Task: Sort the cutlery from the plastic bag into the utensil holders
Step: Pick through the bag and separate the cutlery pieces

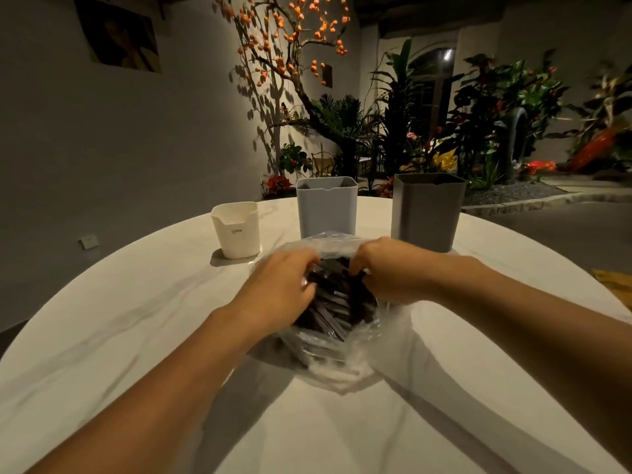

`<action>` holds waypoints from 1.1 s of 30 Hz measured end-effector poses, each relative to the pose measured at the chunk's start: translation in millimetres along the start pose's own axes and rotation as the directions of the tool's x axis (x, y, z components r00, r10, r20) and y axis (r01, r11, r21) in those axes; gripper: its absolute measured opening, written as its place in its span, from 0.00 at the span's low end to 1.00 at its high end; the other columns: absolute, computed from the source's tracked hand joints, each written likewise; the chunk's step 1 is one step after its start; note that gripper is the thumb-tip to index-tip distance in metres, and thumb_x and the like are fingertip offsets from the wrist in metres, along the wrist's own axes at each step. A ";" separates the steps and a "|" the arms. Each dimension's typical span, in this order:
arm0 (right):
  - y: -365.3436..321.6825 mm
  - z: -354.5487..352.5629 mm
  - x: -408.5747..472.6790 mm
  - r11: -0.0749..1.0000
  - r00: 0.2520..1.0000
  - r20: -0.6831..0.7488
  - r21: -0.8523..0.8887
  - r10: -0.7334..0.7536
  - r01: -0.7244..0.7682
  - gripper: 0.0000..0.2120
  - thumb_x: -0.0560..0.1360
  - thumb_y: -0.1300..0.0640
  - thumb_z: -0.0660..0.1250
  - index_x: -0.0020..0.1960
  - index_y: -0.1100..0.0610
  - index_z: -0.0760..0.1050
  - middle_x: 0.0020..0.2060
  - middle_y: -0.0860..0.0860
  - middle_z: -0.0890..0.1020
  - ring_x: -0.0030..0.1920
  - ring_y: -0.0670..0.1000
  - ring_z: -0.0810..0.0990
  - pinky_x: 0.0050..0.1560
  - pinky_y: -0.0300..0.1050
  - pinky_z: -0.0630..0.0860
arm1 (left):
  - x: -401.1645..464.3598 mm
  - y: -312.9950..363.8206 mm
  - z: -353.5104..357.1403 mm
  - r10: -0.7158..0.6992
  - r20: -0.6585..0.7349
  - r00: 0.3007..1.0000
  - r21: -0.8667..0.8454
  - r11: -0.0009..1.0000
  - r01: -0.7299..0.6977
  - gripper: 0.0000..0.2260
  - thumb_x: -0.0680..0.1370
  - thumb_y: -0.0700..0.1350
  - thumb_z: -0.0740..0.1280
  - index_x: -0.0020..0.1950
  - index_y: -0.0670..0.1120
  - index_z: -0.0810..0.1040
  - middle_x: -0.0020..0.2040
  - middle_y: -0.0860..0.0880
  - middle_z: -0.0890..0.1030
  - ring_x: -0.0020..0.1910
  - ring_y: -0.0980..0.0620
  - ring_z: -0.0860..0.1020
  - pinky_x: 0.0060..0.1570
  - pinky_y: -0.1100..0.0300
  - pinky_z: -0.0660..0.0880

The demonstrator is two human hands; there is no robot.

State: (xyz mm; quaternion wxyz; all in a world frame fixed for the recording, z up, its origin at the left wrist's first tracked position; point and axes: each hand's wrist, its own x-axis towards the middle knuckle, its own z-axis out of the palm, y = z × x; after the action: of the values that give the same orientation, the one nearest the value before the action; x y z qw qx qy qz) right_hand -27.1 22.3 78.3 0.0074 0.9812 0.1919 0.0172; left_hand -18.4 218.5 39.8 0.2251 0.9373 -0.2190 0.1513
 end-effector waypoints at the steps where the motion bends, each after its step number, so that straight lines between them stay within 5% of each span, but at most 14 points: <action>1: 2.2 3.7 -0.3 1.000 0.999 -0.028 -0.007 -0.015 0.015 0.16 0.77 0.62 0.65 0.63 0.51 0.80 0.56 0.54 0.79 0.55 0.56 0.78 0.56 0.51 0.80 | 0.6 -4.1 2.7 0.034 -0.012 0.999 -0.014 0.999 -0.035 0.20 0.76 0.41 0.70 0.67 0.55 0.74 0.64 0.55 0.76 0.63 0.54 0.74 0.67 0.51 0.73; 6: -0.5 22.9 1.3 0.987 0.982 -0.116 0.037 -0.151 0.156 0.17 0.76 0.48 0.70 0.63 0.51 0.77 0.57 0.49 0.78 0.55 0.51 0.77 0.56 0.46 0.78 | 4.3 -7.0 13.3 0.083 -0.069 0.994 -0.045 0.995 -0.086 0.31 0.75 0.35 0.68 0.74 0.54 0.65 0.73 0.55 0.68 0.73 0.54 0.64 0.74 0.50 0.66; 8: -6.6 27.0 1.8 0.963 0.958 -0.200 0.131 -0.207 0.236 0.16 0.74 0.46 0.71 0.59 0.50 0.79 0.54 0.45 0.78 0.52 0.47 0.77 0.51 0.40 0.78 | 3.8 -12.6 13.1 0.118 -0.080 0.990 -0.077 0.989 -0.124 0.29 0.72 0.33 0.70 0.68 0.55 0.70 0.67 0.55 0.73 0.67 0.53 0.70 0.68 0.49 0.72; 11: -20.9 34.4 3.2 0.917 0.957 -0.074 0.275 -0.280 0.290 0.17 0.72 0.41 0.73 0.57 0.47 0.79 0.52 0.41 0.77 0.50 0.45 0.78 0.50 0.35 0.79 | -2.5 -21.4 8.8 0.116 -0.086 0.990 -0.068 0.990 -0.122 0.19 0.73 0.33 0.71 0.57 0.53 0.76 0.56 0.54 0.77 0.56 0.54 0.74 0.59 0.50 0.77; 14: -28.9 46.6 4.6 0.959 0.963 -0.096 0.107 -0.252 0.262 0.22 0.73 0.35 0.68 0.63 0.42 0.75 0.53 0.42 0.76 0.50 0.45 0.77 0.51 0.41 0.79 | -9.4 -17.0 9.0 0.082 -0.094 0.992 -0.121 0.988 -0.094 0.15 0.75 0.33 0.65 0.49 0.55 0.74 0.48 0.54 0.79 0.48 0.54 0.76 0.52 0.49 0.79; 16: -29.2 47.7 2.4 0.970 0.954 -0.178 -0.040 -0.242 0.238 0.19 0.77 0.37 0.65 0.65 0.42 0.74 0.53 0.44 0.78 0.49 0.46 0.76 0.50 0.42 0.77 | -10.3 -12.6 11.5 0.080 -0.083 0.993 -0.148 0.985 -0.092 0.14 0.75 0.34 0.63 0.48 0.54 0.72 0.44 0.54 0.79 0.46 0.53 0.77 0.49 0.48 0.80; 21: -18.9 48.8 -11.7 0.980 0.928 -0.314 -0.072 -0.200 0.187 0.12 0.78 0.46 0.67 0.61 0.43 0.77 0.49 0.44 0.81 0.46 0.47 0.78 0.42 0.38 0.74 | -11.7 -16.4 15.7 0.090 -0.129 0.988 -0.110 0.988 -0.105 0.13 0.75 0.34 0.63 0.48 0.54 0.71 0.43 0.56 0.78 0.44 0.54 0.77 0.46 0.48 0.79; 24: -24.9 51.6 -16.4 0.988 0.929 -0.335 -0.078 -0.155 0.136 0.11 0.79 0.42 0.62 0.57 0.44 0.77 0.45 0.44 0.79 0.42 0.47 0.76 0.36 0.38 0.69 | -14.5 -19.4 17.6 0.113 -0.109 0.988 -0.048 0.992 -0.119 0.11 0.75 0.36 0.66 0.49 0.53 0.74 0.46 0.57 0.78 0.45 0.55 0.75 0.47 0.51 0.78; 28: -35.5 58.1 -18.5 0.991 0.936 -0.327 -0.078 -0.130 0.110 0.21 0.77 0.32 0.58 0.58 0.45 0.75 0.46 0.45 0.79 0.45 0.48 0.77 0.46 0.46 0.78 | -18.6 -18.7 17.0 0.115 -0.102 0.988 -0.039 0.992 -0.119 0.12 0.75 0.35 0.66 0.50 0.53 0.74 0.47 0.58 0.77 0.47 0.57 0.75 0.48 0.55 0.77; 33: -39.6 58.4 -18.8 0.991 0.945 -0.305 -0.084 -0.122 0.101 0.10 0.79 0.45 0.62 0.58 0.46 0.76 0.46 0.46 0.81 0.44 0.51 0.80 0.44 0.47 0.79 | -22.5 -17.6 8.3 0.051 -0.124 0.991 0.055 0.998 -0.045 0.09 0.76 0.39 0.65 0.46 0.54 0.73 0.44 0.57 0.77 0.44 0.54 0.74 0.42 0.58 0.74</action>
State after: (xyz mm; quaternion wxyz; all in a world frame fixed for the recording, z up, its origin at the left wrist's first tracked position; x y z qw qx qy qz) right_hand -57.3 51.4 18.5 0.0110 0.9533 0.2450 0.1765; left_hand -27.8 236.3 17.8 0.2104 0.9259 -0.2230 0.2209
